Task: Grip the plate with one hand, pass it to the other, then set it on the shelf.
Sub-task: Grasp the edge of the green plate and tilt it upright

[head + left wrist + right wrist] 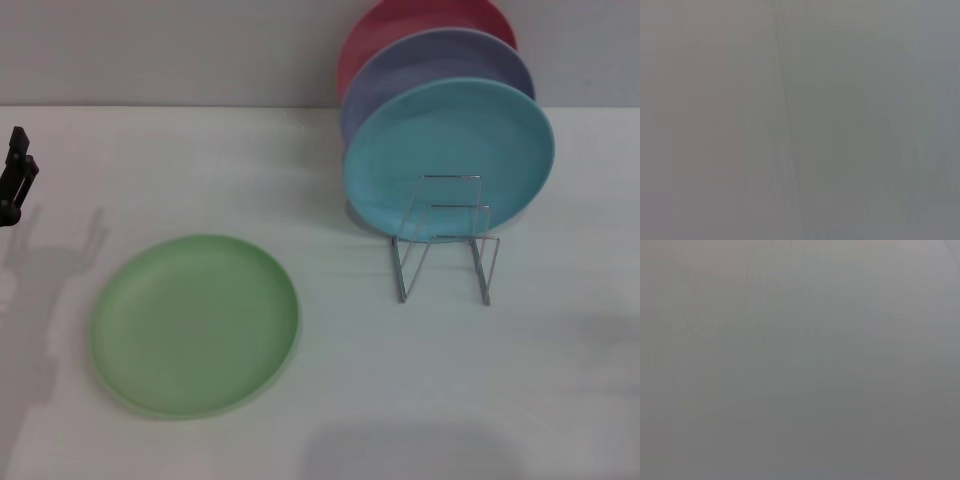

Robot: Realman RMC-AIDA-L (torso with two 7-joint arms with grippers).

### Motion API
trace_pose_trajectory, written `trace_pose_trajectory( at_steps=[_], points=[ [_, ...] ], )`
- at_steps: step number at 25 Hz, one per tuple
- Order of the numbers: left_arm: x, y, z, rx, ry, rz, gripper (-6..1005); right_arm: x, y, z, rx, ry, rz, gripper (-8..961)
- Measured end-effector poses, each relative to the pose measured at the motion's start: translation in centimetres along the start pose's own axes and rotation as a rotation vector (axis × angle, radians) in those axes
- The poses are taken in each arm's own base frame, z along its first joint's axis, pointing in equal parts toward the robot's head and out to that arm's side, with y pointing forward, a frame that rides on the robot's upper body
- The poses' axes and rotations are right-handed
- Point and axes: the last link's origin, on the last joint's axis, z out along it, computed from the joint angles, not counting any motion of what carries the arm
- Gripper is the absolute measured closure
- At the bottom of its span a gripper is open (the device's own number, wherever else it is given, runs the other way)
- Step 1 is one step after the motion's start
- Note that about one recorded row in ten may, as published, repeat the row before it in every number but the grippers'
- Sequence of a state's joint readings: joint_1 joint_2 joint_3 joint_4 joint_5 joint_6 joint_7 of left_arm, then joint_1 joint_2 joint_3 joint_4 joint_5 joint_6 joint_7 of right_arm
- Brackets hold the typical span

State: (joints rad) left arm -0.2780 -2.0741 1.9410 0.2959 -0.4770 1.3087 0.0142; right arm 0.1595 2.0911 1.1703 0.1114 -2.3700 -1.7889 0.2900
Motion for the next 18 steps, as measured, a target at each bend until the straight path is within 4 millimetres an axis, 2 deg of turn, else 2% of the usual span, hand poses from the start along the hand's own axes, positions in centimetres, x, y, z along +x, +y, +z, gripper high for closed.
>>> trace_pose_trajectory(
  at_steps=[11,18],
  points=[
    [0.0,0.5,0.8,-0.013,-0.015,-0.015,187,0.0,-0.3,0.1,0.021,-0.003,-0.001,122],
    [0.2,2.2,4.3,-0.052,-0.142,0.024,188,-0.1,-0.4,0.1,0.024,-0.005,0.002,123]
  ],
)
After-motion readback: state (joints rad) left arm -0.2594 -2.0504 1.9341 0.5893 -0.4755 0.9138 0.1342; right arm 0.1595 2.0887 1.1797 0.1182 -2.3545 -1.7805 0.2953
